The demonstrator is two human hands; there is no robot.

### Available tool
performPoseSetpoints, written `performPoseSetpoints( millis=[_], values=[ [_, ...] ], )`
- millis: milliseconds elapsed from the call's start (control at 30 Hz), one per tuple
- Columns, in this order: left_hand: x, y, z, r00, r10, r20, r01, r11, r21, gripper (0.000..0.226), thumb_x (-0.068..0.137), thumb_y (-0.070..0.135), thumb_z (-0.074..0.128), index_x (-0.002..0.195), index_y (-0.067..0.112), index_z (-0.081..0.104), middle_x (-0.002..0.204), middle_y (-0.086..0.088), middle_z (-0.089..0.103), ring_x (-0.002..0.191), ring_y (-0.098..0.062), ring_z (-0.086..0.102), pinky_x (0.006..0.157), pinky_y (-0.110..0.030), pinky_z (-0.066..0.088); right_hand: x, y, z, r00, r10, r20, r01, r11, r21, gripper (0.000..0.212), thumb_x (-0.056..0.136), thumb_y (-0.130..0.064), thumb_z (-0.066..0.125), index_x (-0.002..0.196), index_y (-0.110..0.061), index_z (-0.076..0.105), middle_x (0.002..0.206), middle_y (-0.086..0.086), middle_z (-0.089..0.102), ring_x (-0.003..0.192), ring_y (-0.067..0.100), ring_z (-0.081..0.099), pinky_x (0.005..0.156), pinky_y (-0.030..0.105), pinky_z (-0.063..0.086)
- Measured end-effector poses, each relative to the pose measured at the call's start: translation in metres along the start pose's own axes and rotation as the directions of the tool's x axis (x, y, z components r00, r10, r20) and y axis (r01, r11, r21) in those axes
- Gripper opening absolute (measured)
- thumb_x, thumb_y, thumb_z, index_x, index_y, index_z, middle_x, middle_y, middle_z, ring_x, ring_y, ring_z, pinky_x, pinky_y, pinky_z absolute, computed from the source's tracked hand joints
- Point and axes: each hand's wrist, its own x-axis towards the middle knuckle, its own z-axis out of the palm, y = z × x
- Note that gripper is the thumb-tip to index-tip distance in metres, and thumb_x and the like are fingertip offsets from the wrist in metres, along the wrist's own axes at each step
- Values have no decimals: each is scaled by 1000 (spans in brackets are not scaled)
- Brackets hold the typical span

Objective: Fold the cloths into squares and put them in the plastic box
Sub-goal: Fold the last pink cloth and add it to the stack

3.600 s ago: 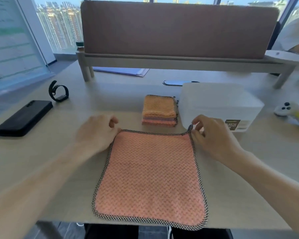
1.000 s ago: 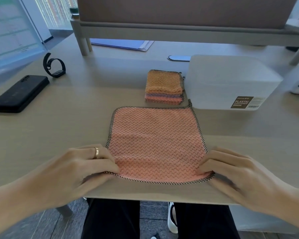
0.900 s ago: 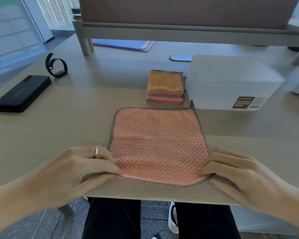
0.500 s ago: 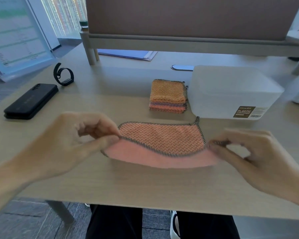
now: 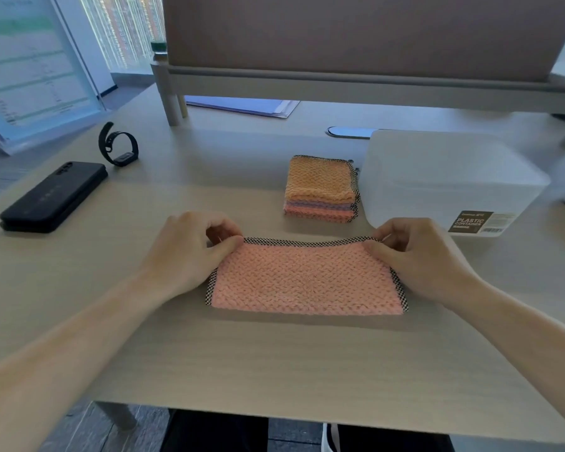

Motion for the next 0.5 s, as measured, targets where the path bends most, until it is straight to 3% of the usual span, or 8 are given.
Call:
performPoseSetpoints(
  millis=[133, 367, 500],
  values=[
    [3, 0, 1, 1000, 4, -19, -4, 1000, -1, 3, 87, 30, 77, 86, 32, 78, 72, 21, 68, 75, 9, 61, 62, 0, 39, 0, -2, -3, 1000, -24, -20, 24, 999, -26, 10, 83, -31, 81, 79, -28, 72, 71, -10, 73, 62, 3, 66, 55, 11, 44],
    [7, -1, 5, 998, 57, -34, -57, 998, 6, 5, 89, 28, 76, 88, 33, 77, 73, 24, 65, 78, 8, 61, 65, 0, 39, -1, -1, -1, 999, -20, -46, 17, 998, -66, 11, 84, -29, 80, 78, -29, 71, 71, -12, 71, 61, 1, 64, 57, 16, 45],
    [11, -4, 5, 998, 51, -39, -50, 998, 40, 3, 88, 33, 75, 87, 33, 77, 73, 24, 65, 67, 4, 63, 62, -5, 39, -1, 0, 0, 999, -20, -48, 16, 997, -73, 12, 85, -27, 79, 78, -30, 70, 71, -12, 71, 64, 4, 66, 58, 17, 43]
  ],
)
